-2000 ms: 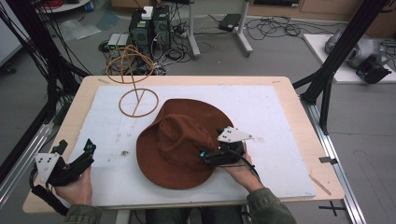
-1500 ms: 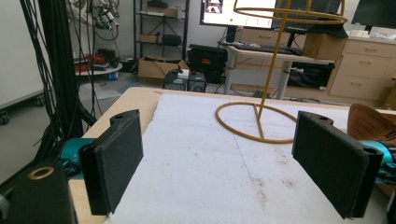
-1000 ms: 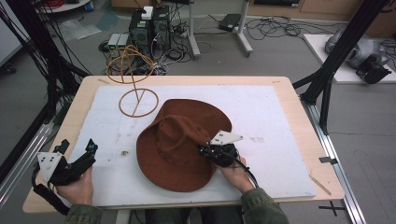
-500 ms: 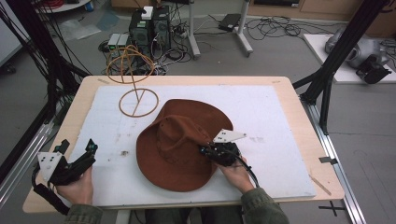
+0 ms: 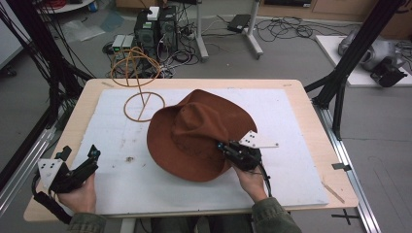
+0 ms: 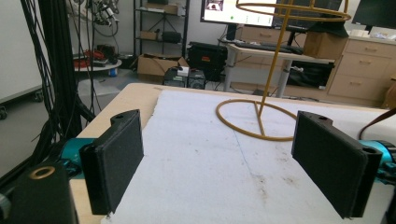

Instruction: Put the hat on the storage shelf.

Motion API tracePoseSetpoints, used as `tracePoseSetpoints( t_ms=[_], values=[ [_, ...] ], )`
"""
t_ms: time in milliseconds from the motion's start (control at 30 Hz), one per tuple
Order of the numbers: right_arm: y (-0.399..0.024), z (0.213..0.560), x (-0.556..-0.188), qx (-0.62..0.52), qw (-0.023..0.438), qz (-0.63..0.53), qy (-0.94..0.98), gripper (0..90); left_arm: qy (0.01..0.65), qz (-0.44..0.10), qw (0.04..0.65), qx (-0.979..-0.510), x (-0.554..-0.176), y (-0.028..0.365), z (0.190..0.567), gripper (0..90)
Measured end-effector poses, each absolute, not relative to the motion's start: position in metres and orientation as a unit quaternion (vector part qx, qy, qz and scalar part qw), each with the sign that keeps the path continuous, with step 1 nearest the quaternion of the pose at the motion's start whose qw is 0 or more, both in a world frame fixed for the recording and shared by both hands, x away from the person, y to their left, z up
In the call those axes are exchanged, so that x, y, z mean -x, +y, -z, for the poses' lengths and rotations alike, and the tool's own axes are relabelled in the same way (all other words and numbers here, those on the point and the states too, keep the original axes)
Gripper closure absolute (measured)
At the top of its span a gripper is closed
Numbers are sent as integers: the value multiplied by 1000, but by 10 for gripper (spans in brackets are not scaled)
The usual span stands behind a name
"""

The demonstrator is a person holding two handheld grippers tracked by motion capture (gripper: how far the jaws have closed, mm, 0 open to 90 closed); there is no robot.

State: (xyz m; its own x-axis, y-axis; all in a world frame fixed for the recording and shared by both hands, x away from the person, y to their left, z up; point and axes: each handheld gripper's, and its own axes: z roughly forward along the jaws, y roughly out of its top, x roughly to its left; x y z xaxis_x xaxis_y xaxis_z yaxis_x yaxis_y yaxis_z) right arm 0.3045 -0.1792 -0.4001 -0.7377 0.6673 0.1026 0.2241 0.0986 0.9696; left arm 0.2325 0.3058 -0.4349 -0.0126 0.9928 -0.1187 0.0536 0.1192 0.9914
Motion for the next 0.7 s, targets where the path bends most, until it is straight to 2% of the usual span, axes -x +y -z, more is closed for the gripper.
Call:
tracePoseSetpoints(
  t_ms=[300,700],
  values=[
    [-185,378,-300,-310,236,-618,683,891,546,-457,516,-477,-231,307,435,170],
    [-175,339,-308,-292,274,-644,652,890,546,-454,518,-476,-231,306,435,170]
  ],
)
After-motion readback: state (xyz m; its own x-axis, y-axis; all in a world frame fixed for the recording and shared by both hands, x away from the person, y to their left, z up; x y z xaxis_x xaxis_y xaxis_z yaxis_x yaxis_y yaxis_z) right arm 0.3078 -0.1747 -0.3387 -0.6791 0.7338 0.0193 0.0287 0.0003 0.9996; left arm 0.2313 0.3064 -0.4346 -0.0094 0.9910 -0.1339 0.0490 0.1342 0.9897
